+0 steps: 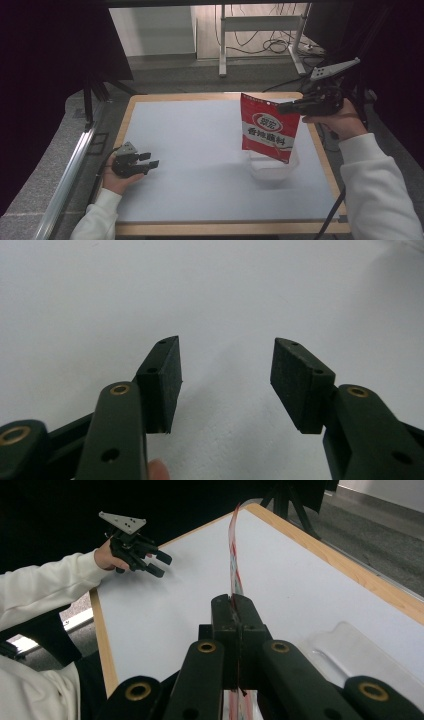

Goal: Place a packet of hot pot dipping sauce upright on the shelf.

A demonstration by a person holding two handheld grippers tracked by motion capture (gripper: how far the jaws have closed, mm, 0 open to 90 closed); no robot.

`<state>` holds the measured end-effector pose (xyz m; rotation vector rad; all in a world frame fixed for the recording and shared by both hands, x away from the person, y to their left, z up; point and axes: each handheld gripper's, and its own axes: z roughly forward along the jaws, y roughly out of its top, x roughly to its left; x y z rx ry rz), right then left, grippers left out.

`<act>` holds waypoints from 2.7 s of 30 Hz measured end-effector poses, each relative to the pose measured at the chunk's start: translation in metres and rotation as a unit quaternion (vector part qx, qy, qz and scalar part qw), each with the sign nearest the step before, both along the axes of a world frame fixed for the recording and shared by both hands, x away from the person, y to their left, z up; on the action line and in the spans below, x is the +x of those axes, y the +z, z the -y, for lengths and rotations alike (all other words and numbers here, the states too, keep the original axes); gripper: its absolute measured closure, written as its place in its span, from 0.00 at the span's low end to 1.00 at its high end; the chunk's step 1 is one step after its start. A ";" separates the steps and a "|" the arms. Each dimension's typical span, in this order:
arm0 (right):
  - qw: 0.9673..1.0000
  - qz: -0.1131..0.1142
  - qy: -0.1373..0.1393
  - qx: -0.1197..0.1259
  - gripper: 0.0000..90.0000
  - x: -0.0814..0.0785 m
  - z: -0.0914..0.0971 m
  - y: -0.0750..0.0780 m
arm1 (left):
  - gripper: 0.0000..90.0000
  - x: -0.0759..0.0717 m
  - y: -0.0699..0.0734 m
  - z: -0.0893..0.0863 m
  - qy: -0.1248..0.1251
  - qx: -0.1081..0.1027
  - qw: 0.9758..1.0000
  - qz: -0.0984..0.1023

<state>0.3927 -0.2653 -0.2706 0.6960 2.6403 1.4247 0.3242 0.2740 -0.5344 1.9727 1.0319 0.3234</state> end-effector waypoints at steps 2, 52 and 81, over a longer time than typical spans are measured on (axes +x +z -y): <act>1.000 0.000 -0.001 0.000 0.99 0.000 0.004 -0.001 | 0.51 0.000 0.000 0.000 0.000 0.000 1.000 -0.001; 0.996 0.060 -0.066 0.010 0.59 -0.013 -0.015 -0.037 | 0.51 -0.001 0.002 0.001 -0.002 0.002 1.000 0.002; 0.999 0.038 -0.002 0.023 0.36 -0.060 -0.172 -0.109 | 0.46 -0.007 0.005 0.002 -0.011 -0.002 1.000 0.006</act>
